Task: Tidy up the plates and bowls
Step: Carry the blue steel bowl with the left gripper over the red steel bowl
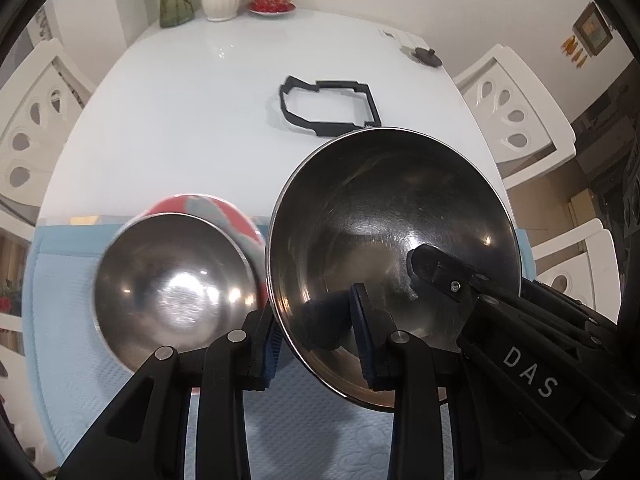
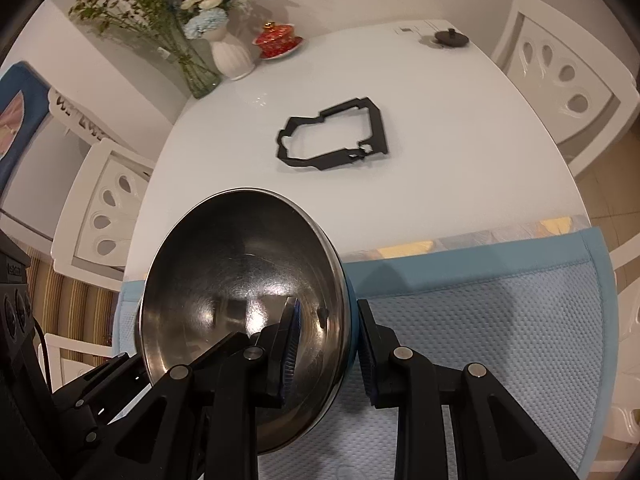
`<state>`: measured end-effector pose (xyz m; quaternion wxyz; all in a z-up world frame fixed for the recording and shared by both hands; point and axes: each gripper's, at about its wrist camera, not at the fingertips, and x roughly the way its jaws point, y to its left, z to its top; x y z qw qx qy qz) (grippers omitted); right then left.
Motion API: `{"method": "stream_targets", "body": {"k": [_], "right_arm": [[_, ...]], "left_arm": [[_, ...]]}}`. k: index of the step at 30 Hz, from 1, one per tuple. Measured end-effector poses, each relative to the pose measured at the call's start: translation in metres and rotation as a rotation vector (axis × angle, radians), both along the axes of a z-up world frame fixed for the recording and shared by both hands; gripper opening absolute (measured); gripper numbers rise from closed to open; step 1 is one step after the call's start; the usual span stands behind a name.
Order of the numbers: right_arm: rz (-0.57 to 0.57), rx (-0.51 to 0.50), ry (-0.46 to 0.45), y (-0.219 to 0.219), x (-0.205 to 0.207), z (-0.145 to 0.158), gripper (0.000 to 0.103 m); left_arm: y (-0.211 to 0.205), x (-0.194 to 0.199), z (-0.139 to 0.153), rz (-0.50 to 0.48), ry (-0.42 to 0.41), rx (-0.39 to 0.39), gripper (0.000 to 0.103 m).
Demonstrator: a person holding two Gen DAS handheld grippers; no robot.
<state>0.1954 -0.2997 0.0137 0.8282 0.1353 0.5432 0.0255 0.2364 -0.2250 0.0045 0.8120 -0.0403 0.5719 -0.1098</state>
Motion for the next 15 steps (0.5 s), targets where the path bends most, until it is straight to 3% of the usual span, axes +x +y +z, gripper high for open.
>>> {"method": "stream_targets", "body": {"k": [15], "right_arm": [[0.047, 0.009, -0.024, 0.058, 0.002, 0.014, 0.026]], "left_arm": [[0.053, -0.008, 0.016, 0.051, -0.029, 0.005, 0.029]]}}
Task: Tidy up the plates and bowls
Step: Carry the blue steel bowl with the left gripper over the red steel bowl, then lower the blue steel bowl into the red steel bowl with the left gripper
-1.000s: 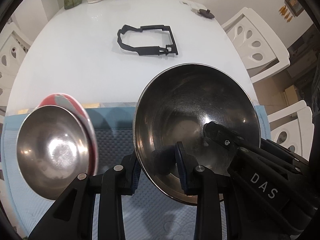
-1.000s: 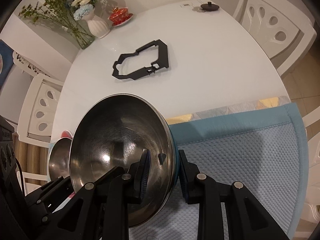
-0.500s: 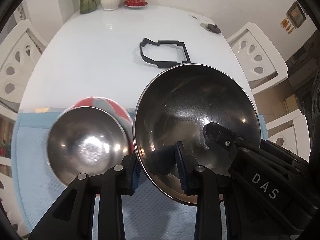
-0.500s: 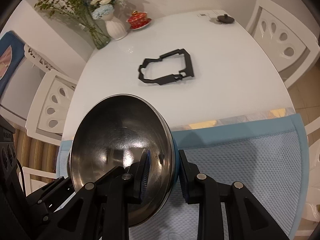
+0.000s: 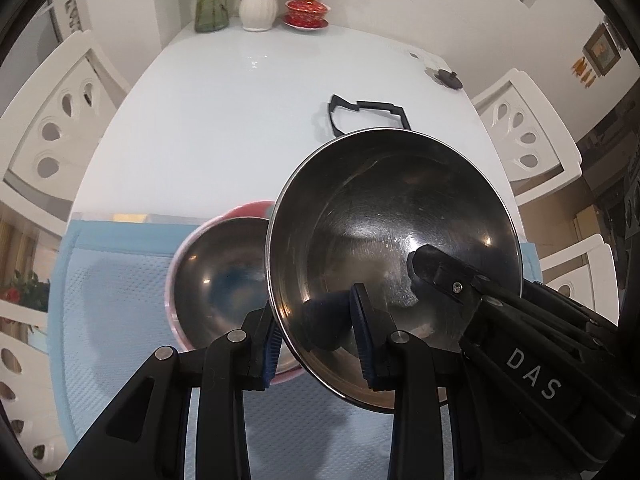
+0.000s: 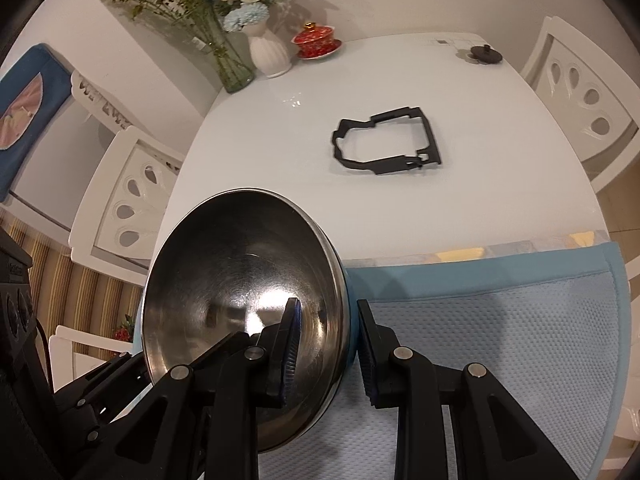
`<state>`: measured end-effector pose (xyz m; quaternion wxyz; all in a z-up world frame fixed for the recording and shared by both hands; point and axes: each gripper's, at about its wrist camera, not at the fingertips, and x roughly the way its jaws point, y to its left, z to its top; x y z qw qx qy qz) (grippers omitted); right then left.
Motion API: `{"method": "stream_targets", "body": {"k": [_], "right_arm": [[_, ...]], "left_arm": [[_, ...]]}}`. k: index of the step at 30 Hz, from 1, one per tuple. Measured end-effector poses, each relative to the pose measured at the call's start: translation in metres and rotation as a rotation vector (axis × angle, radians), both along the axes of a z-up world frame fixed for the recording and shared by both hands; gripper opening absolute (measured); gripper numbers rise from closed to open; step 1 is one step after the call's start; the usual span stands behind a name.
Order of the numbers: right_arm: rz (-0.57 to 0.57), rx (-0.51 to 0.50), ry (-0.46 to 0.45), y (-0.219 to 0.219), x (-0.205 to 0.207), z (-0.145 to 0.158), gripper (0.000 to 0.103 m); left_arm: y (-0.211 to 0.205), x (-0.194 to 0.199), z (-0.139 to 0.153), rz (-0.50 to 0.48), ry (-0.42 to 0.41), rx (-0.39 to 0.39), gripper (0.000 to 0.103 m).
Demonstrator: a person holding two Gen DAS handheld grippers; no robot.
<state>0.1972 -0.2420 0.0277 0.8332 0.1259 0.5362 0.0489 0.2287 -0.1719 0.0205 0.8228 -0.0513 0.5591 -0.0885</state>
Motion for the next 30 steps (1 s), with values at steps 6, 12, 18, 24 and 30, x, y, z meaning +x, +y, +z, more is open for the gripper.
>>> {"method": "stream_targets", "body": {"k": [6, 12, 18, 24, 30], "right_arm": [[0.017, 0.004, -0.002, 0.023, 0.002, 0.002, 0.026], [0.027, 0.002, 0.002, 0.044, 0.003, 0.001, 0.026], [0.032, -0.002, 0.015, 0.061, 0.004, -0.003, 0.026], [0.036, -0.001, 0.032, 0.073, 0.008, -0.010, 0.026], [0.030, 0.007, 0.062, 0.078, 0.012, -0.023, 0.026]], "left_arm": [[0.022, -0.001, 0.003, 0.011, -0.007, 0.002, 0.029], [0.043, -0.001, 0.004, 0.019, -0.003, -0.006, 0.029], [0.059, 0.001, 0.000, 0.013, 0.009, -0.016, 0.029], [0.074, 0.005, -0.008, 0.000, 0.025, -0.033, 0.029], [0.081, 0.010, -0.022, -0.013, 0.053, -0.036, 0.029]]}}
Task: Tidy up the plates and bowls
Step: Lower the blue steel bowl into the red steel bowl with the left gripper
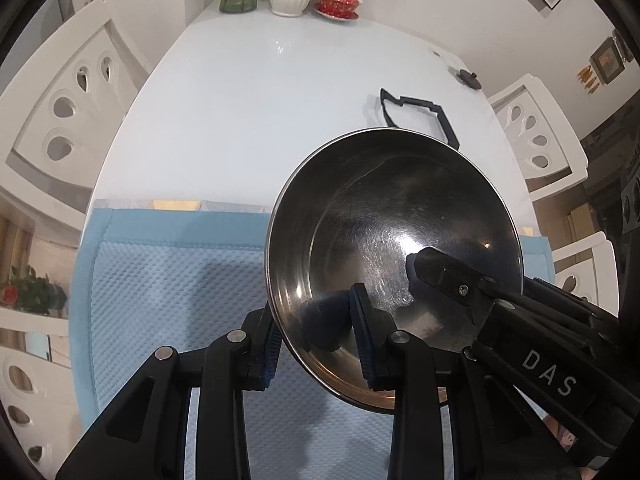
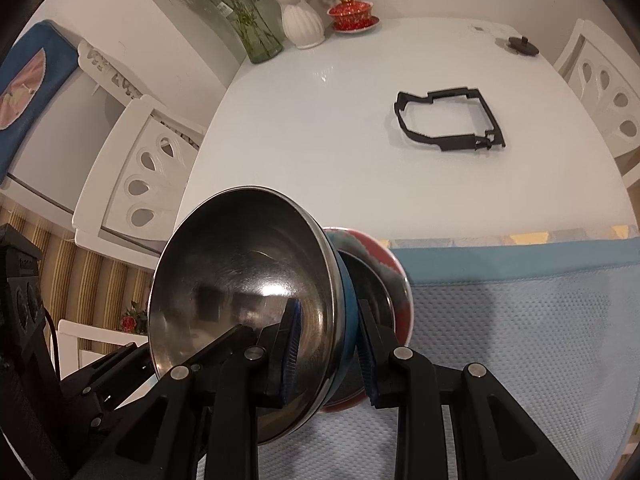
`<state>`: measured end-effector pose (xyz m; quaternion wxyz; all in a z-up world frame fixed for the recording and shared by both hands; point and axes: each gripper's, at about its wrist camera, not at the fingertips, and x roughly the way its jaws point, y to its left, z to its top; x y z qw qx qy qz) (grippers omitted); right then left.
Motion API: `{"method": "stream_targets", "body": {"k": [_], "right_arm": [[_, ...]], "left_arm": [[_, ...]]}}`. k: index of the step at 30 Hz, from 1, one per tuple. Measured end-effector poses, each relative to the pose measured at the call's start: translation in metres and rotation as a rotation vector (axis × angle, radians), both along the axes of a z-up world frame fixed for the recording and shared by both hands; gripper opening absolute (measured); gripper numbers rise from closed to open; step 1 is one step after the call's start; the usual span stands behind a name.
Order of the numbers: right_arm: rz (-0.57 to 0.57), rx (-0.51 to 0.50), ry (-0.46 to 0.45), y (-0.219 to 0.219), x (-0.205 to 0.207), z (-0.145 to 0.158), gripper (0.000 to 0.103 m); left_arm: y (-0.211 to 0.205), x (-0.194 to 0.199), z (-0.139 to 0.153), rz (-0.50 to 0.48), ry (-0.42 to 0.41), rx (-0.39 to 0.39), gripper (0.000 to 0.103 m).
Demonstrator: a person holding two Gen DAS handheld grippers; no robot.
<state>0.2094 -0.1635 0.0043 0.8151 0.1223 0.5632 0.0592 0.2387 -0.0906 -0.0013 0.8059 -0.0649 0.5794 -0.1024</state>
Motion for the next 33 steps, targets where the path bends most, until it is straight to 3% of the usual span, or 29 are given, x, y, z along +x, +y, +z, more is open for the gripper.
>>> {"method": "stream_targets", "body": {"k": [9, 33], "right_arm": [[-0.012, 0.012, 0.039, -0.001, 0.003, -0.019, 0.026], [-0.035, 0.041, 0.073, -0.015, 0.003, -0.030, 0.026]], "left_arm": [[0.000, 0.004, -0.016, -0.015, 0.031, 0.000, 0.029], [-0.001, 0.007, -0.024, -0.026, 0.034, 0.025, 0.029]]}}
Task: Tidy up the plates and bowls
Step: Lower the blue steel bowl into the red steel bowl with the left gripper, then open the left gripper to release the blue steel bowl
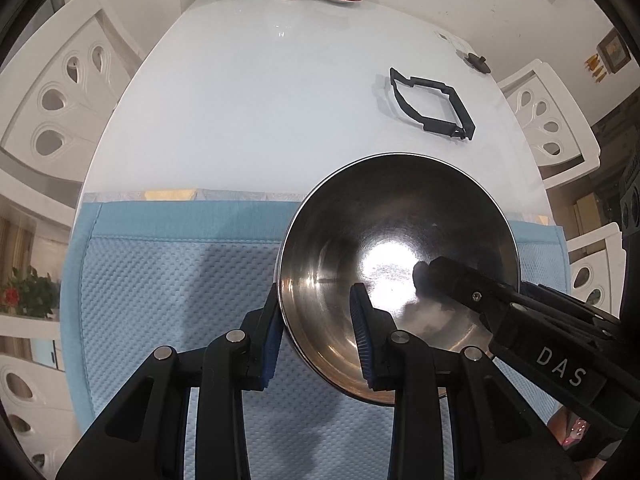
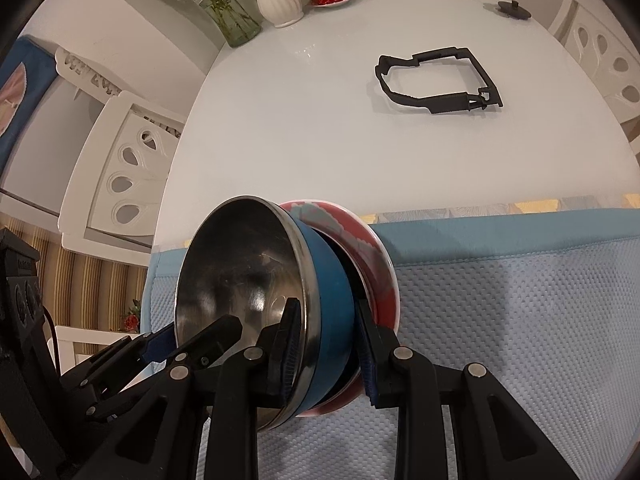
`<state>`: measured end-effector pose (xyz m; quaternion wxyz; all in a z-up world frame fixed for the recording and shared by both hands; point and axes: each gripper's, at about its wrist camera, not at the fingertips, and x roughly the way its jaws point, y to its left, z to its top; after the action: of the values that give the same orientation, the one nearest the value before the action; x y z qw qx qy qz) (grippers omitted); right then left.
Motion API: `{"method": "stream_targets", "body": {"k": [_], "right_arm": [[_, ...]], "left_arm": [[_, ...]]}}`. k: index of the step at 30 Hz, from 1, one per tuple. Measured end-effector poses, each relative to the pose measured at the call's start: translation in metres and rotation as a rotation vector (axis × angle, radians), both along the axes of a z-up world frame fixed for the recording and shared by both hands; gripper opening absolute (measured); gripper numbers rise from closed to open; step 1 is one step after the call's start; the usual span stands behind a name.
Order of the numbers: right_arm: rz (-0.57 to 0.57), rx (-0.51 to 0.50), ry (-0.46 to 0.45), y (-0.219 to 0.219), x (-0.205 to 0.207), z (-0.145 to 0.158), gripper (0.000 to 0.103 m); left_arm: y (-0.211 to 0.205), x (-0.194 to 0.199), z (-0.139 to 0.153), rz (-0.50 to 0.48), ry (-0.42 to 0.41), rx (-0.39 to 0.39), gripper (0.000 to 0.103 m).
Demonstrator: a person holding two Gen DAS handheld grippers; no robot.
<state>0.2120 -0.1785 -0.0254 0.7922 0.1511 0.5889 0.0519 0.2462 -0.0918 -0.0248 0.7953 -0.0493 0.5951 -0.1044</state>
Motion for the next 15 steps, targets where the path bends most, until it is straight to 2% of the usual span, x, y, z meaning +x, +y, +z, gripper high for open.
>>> {"method": "stream_targets", "body": {"k": [15], "right_arm": [[0.025, -0.002, 0.000, -0.0003, 0.0004, 0.0034, 0.028]], "left_arm": [[0.0026, 0.0015, 0.0012, 0.020, 0.022, -0.018, 0.031]]}}
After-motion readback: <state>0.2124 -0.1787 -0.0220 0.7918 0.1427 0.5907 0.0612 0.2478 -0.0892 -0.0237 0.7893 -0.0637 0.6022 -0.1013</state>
